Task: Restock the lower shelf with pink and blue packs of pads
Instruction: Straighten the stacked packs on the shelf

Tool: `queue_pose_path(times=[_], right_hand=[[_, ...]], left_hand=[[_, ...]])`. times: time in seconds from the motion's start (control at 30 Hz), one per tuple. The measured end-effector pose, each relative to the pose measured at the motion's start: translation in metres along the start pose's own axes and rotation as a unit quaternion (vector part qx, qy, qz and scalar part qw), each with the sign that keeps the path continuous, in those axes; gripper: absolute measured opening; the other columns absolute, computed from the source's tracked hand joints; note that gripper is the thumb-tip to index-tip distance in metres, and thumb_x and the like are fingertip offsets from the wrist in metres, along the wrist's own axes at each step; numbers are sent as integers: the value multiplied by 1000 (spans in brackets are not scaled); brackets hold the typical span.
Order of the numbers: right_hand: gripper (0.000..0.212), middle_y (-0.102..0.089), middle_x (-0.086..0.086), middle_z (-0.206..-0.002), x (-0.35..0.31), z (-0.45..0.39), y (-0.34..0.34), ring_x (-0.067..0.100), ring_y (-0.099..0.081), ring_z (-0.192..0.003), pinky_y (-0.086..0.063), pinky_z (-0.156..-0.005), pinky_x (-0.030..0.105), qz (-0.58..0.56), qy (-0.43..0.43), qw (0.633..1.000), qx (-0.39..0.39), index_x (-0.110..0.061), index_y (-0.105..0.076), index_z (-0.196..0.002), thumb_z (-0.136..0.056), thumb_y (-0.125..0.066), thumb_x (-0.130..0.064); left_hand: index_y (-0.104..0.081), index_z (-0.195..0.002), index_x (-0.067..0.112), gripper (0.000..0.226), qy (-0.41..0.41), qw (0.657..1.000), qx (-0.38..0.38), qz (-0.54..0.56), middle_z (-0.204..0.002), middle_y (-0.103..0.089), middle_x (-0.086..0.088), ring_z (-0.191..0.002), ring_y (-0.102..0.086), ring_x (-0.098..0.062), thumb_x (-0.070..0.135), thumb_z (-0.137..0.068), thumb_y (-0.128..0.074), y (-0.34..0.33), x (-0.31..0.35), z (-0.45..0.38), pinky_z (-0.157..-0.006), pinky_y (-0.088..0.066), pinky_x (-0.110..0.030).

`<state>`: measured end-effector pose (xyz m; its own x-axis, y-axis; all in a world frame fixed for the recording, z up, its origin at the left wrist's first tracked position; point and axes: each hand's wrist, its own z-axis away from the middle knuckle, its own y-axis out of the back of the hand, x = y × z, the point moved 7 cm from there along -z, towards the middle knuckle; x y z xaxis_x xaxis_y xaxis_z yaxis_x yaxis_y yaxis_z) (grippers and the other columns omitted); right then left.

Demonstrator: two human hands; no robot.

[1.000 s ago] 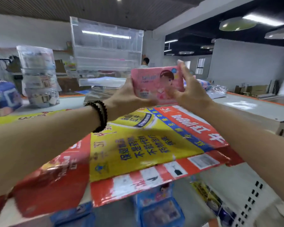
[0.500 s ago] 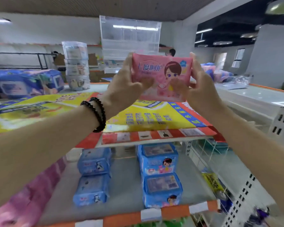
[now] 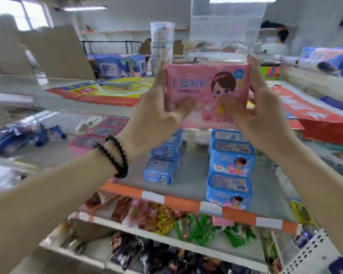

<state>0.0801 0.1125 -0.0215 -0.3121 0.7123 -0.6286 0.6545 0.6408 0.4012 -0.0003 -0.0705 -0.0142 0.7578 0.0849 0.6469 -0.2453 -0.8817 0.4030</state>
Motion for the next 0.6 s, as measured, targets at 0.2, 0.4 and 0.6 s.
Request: queue_pose_path(times=[0.2,0.4,0.6], right_hand=[[90,-70,-1,-101,-22,43,-23,23,-68,-95,-57,-84,48,-19,52,998,-28,-29,-1,-159,-92,-60,-36],[89,-68,0,-102,-31,74,-47,1,-63,-90,-39,-78,-1,34,64,996,-61,-14,0,-159,-92,-55,-34],[93,-69,-7,-102,-40,99,-91,-2,-63,-90,-45,-81,8,39,45,993,-105,-15,7,-158,-93,-53,-42]], left_hand=[[-5,-161,26,88,-7,999,17,-48,-104,-73,-15,-93,-71,-25,33,-96,-65,21,5,58,-85,-59,-33],[24,-154,35,143,12,990,-61,-129,-148,-47,8,-133,-51,-9,53,-65,-87,29,-24,102,-108,-46,-32],[22,-156,16,142,-11,982,-84,-171,-148,-46,2,-132,-52,-12,40,-70,-89,57,-56,134,-109,-42,-29]])
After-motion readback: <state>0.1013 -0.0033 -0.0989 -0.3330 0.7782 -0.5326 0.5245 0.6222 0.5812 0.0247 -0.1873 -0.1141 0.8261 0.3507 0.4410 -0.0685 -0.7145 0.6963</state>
